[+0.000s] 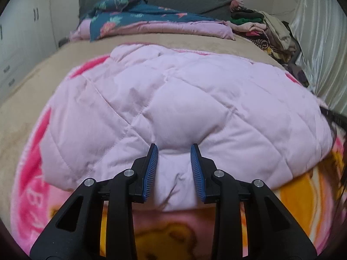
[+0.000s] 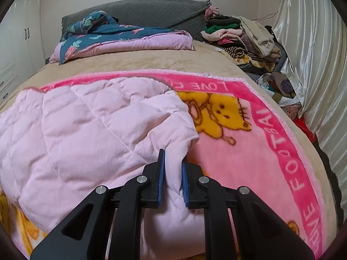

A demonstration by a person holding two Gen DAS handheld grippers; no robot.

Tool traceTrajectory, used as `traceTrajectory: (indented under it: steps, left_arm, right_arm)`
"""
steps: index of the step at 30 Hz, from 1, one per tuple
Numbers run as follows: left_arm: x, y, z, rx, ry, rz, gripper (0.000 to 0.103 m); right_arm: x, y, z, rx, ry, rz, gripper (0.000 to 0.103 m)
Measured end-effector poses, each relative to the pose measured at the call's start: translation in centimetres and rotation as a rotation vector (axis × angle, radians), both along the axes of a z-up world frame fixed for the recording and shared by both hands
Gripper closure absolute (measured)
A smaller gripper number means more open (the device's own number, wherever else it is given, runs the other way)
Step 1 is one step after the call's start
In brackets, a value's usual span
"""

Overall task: Fold large clothes
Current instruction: 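Tuck the folded edge under the bundle with both tools and release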

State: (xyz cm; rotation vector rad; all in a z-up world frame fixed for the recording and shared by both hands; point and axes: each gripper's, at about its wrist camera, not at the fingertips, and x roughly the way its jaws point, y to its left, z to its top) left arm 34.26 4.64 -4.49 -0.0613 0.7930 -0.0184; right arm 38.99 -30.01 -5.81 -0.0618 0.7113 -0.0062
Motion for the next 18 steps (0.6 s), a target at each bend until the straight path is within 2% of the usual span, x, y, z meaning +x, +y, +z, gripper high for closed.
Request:
traceTrajectory:
  steps: [4,11,18]
  left_arm:
    - [2.1,1.4,-0.3,-0.071,0.035,0.008,0.077]
    - [2.7,2.1,-1.3,-0.114,0.064,0.003,0.077]
    - [3.0,2.0,-1.4,-0.113,0.067,0.008,0.077]
  right_arm:
    - [0.6,0.3,-0.7,-0.011,0.014,-0.009,0.09]
    - [1.8,0.1,-2.1,0.025,0.072,-0.041,0.088]
    - [1.4,-0.1,-3.0,0.067,0.112,-0.058,0.083]
